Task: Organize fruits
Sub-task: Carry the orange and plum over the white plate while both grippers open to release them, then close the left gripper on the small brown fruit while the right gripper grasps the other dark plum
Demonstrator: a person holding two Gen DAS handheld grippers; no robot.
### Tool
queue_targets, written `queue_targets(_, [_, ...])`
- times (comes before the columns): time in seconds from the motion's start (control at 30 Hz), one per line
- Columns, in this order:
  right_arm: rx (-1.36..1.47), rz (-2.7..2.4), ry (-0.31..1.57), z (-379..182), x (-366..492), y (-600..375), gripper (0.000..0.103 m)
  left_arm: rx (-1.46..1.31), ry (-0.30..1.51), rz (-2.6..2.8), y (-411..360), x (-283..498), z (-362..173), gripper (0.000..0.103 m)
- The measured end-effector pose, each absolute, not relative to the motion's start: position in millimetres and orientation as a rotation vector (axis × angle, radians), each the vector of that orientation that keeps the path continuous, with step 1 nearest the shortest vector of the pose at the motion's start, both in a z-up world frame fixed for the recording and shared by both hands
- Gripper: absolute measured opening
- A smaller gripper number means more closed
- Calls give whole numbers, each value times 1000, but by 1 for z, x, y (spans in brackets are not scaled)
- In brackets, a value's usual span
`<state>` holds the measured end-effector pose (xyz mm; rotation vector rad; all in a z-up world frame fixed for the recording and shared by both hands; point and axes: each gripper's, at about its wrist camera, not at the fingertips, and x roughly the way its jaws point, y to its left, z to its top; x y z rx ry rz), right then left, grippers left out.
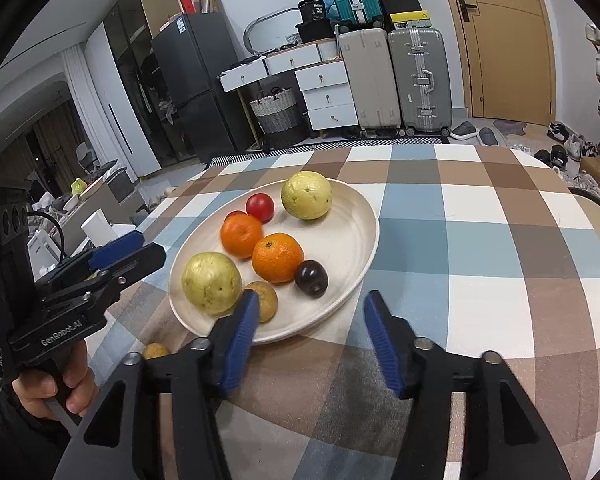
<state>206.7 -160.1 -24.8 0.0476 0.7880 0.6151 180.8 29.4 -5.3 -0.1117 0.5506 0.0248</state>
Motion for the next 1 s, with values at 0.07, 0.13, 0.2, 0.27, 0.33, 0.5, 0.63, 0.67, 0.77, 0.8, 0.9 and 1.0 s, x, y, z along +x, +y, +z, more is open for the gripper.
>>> queue_targets(0.07, [48, 621, 781, -24, 204, -160, 83, -118, 555, 31, 32, 177, -6, 84])
queue_targets(0.13, [36, 624, 779, -24, 202, -158, 90, -120, 575, 41, 33, 173, -7, 87])
queue_targets(0.2, [23, 629, 779, -24, 198, -156, 95, -122, 587, 44, 34, 169, -8, 91])
queue_targets(0.27, [14, 639, 774, -23, 196, -155, 103, -121, 590, 49, 34, 165, -8, 102])
queue_targets(0.33, [8, 658, 775, -23, 193, -153, 103, -115, 581, 53, 33, 158, -7, 102])
queue_targets(0.5, [-27, 670, 778, -24, 187, -148, 103, -92, 618, 68, 29, 143, -10, 102])
queue_targets(0.63, [-35, 676, 785, -24, 184, -146, 103, -80, 622, 75, 28, 137, -10, 102])
queue_targets(0.67, [-38, 678, 789, -24, 183, -145, 103, -77, 626, 72, 27, 137, -10, 102])
queue_targets(0.77, [-48, 685, 800, -26, 181, -143, 103, -57, 652, 71, 24, 139, -12, 102])
queue_targets(0.8, [-56, 689, 809, -27, 181, -142, 103, -55, 652, 68, 23, 138, -12, 102])
queue_targets(0.9, [-75, 702, 841, -30, 179, -138, 103, -52, 660, 60, 23, 139, -13, 102])
queue_targets(1.0, [-96, 736, 887, -34, 177, -132, 103, -49, 664, 58, 22, 139, -13, 102])
